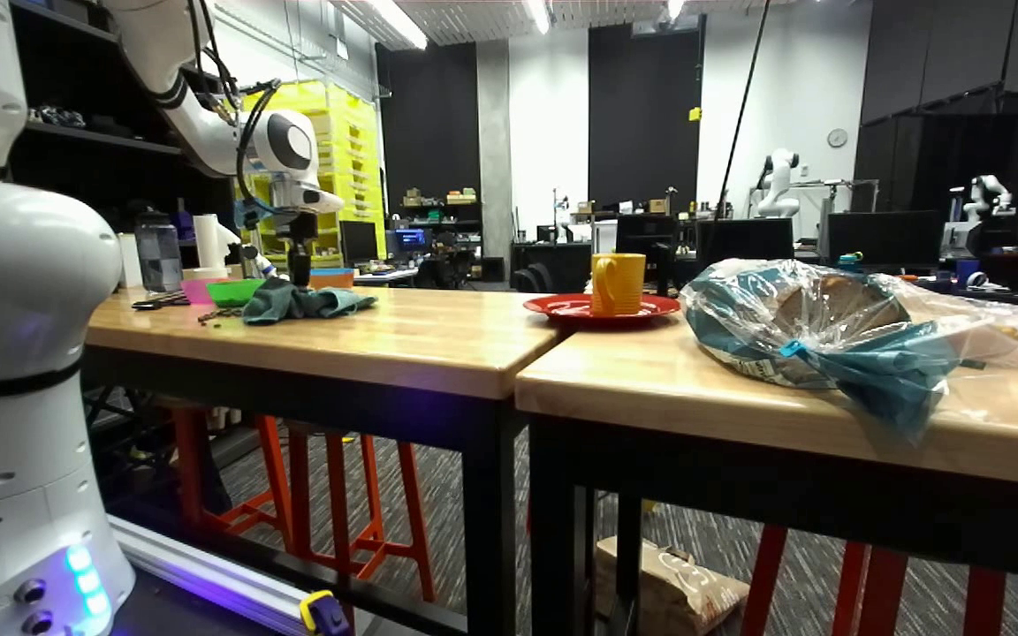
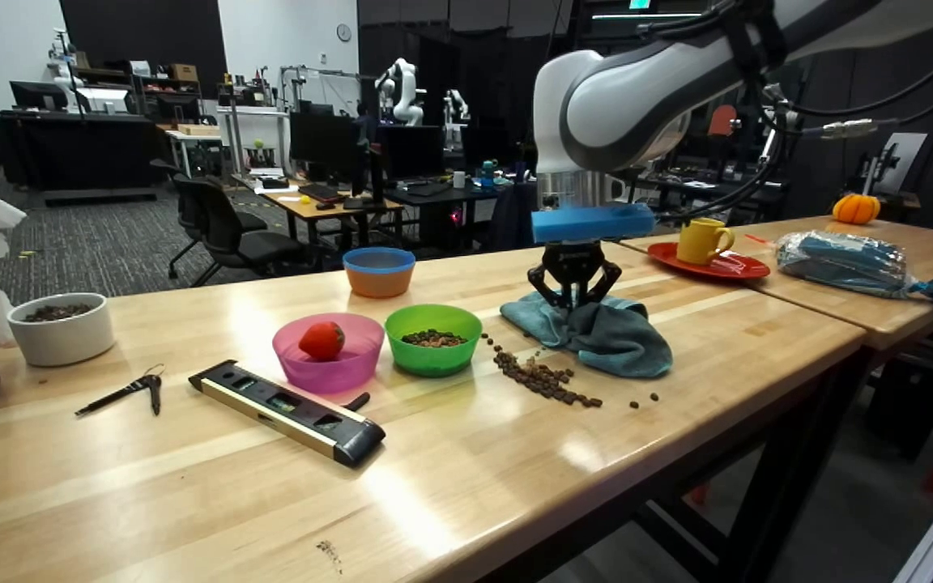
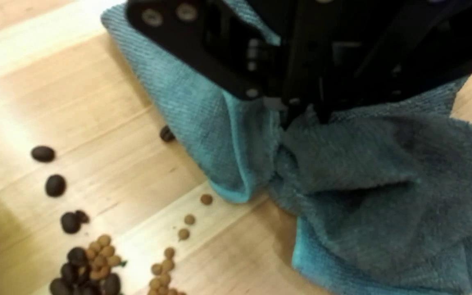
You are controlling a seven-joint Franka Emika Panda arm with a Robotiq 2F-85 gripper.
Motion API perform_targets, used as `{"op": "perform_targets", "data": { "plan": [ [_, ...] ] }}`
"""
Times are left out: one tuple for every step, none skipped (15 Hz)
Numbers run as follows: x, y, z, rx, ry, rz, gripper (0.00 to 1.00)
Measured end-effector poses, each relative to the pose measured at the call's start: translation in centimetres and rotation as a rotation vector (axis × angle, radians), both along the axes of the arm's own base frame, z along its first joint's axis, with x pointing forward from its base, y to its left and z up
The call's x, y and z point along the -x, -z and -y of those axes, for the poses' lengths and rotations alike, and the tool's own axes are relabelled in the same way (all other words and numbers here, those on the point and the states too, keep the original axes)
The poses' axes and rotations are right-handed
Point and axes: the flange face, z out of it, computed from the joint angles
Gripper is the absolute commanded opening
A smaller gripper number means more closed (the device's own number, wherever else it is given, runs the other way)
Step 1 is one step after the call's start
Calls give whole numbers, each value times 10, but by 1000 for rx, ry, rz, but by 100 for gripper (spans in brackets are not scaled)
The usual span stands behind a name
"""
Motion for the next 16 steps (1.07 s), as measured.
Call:
{"op": "perform_targets", "data": {
  "plan": [
    [-1, -1, 6, -5, -8, -1, 2],
    [-2, -2, 11, -12, -25, -3, 2],
    [-2, -4, 14, -20, -49, -6, 2],
    [0, -7, 15, -29, -76, -8, 2],
    [1, -11, 15, -37, -104, -9, 2],
    [4, -16, 15, -45, -132, -8, 2],
    [6, -23, 15, -54, -161, -7, 2],
    [10, -30, 15, -61, -188, -6, 2],
    [13, -38, 16, -64, -207, 0, 2],
    [16, -46, 17, -65, -230, 2, 2],
    [20, -54, 18, -64, -254, 2, 2],
    [24, -62, 19, -62, -277, 1, 2],
    [27, -69, 21, -58, -299, 2, 2],
    [29, -76, 23, -55, -320, 8, 2],
    [31, -83, 25, -50, -338, 22, 2],
    [32, -91, 28, -45, -352, 38, 2]
  ]
}}
